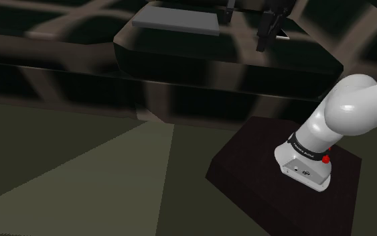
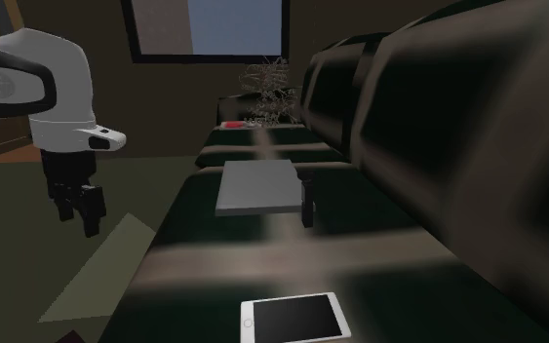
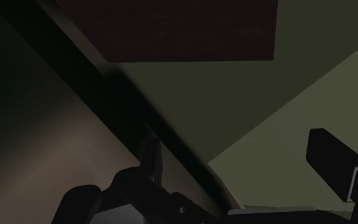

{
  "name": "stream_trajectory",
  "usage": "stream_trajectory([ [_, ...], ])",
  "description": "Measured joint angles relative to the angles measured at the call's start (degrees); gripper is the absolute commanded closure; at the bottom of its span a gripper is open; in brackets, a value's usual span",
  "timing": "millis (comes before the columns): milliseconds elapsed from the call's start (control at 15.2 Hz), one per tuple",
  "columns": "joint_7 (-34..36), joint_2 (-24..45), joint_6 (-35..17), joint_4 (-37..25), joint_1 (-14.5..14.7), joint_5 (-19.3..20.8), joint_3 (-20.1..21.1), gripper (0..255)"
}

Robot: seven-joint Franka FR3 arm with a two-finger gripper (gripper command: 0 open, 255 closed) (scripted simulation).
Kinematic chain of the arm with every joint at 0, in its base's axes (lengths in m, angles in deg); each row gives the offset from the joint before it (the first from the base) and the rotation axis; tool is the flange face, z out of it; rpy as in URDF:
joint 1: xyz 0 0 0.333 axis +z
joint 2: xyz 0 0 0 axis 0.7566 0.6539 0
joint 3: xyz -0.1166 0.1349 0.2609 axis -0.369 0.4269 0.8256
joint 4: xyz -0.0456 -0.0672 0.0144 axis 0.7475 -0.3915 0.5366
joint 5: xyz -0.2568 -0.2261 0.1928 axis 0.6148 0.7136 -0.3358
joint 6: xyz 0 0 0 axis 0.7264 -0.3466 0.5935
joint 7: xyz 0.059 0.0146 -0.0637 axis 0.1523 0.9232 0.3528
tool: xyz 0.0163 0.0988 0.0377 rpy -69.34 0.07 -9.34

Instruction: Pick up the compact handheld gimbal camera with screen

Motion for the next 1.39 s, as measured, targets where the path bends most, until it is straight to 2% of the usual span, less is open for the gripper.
stream_trajectory([
  [330, -3.5, 3.4, -2.3, -2.1, -1.2, 2.6, -2.4, 0],
  [858, -12.4, 13.5, -7.4, -10.4, -3.6, 7.7, -8.4, 0],
  [1386, -21.2, 26.7, -10.1, -24.5, -5.2, 9.2, -13.9, 0],
])
